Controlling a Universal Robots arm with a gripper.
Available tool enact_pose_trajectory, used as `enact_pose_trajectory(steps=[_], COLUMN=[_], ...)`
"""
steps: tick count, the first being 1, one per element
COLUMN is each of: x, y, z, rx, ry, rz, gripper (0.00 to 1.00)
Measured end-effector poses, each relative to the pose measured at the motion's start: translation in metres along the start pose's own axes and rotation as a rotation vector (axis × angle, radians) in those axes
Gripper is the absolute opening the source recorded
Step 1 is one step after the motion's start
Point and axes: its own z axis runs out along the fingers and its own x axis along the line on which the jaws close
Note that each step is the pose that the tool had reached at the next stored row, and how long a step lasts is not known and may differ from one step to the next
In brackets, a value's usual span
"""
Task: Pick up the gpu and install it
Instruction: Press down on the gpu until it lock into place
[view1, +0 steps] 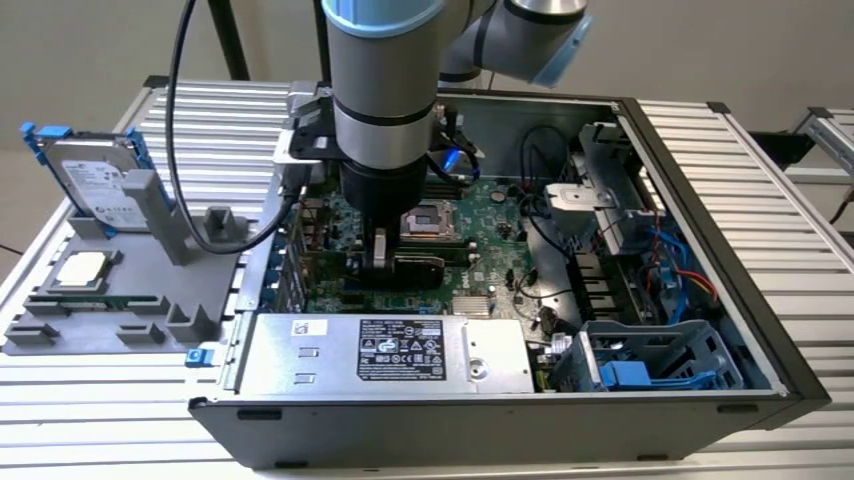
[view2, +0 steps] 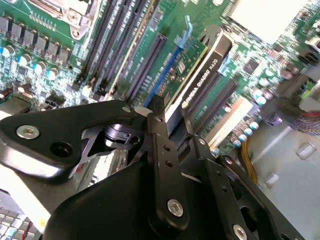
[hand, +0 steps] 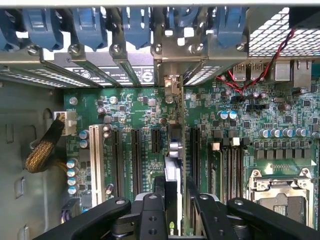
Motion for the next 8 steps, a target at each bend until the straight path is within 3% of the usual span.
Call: enact_pose_trajectory(steps=[8], x=[0.0002], y=[0.0001], z=[-0.0023], rx=[-0.0009], ry=[0.0016], rz=[0.000], gripper=[1.00])
